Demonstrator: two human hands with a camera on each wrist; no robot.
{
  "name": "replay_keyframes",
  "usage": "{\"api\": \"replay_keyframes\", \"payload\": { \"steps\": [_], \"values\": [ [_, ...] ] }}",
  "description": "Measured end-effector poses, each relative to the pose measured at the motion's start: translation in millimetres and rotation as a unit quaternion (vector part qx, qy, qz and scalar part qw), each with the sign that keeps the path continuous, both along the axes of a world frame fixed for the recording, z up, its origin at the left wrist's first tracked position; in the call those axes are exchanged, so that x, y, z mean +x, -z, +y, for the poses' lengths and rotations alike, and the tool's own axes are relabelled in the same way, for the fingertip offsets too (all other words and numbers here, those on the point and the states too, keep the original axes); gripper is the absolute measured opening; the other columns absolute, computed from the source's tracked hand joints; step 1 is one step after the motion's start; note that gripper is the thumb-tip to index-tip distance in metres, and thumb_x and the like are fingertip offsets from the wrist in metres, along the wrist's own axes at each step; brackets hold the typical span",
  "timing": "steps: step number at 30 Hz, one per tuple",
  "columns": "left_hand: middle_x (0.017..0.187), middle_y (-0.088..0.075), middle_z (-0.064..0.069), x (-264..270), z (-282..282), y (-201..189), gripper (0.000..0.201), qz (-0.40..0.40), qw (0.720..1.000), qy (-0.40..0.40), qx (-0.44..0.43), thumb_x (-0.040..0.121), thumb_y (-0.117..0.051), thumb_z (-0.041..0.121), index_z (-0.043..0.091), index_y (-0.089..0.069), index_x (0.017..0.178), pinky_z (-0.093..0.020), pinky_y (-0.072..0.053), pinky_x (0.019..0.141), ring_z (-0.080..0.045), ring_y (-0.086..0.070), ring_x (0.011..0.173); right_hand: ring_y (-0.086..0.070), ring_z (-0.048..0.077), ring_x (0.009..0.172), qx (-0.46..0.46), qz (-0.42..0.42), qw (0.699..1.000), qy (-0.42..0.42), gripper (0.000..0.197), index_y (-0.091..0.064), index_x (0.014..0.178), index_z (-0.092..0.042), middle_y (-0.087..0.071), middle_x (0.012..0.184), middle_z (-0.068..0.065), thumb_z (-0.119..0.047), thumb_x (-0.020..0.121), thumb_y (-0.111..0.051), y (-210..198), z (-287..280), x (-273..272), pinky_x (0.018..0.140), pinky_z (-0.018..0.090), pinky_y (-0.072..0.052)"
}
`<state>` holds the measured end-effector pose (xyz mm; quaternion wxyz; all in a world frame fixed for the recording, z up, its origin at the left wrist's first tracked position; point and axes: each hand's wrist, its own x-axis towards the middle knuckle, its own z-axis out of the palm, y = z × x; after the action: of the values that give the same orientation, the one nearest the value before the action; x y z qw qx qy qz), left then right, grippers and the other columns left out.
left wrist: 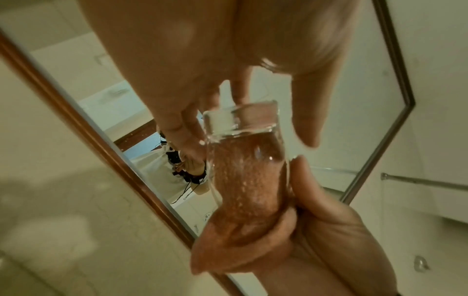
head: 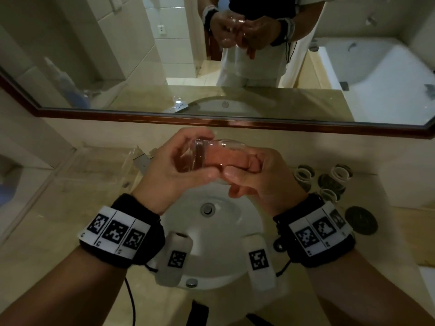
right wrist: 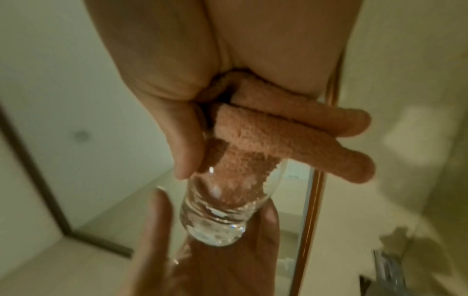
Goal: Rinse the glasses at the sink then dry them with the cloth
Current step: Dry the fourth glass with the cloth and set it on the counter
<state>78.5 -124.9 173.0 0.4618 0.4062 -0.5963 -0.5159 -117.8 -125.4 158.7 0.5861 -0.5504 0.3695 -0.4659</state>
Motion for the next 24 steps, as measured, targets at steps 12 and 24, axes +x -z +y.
{"api": "replay_keyframes", "payload": {
  "steps": [12,24],
  "values": [
    [0.128,-0.065,0.002,6.4,6.6,-4.7,0.060,-0.149,0.985,0.050,-0.073,0.064,-0.084,-0.014,0.013,-0.063,0.114,-0.034,-0.058,0.087,-0.017,-0.067,0.113,-0.050,0.059,0.053,0.072,-0.031,0.997,0.022,0.039,-0.078,0.095,-0.011,-0.057,0.046,0.027,-0.038,0.067,-0.079,7.4,4.9,0.4,0.070,0.053,-0.041],
    [0.087,-0.072,-0.004,-3.7,11.8,-5.0,0.038,-0.024,0.993,-0.023,0.115,0.083,-0.073,0.034,0.014,-0.061,0.113,-0.026,-0.057,0.057,-0.018,-0.069,0.063,-0.073,0.002,0.079,-0.081,0.014,0.997,-0.015,0.044,-0.070,0.101,-0.026,-0.077,0.084,-0.017,0.013,0.081,-0.069,-7.2,17.3,4.5,0.071,0.015,-0.055]
  ]
}}
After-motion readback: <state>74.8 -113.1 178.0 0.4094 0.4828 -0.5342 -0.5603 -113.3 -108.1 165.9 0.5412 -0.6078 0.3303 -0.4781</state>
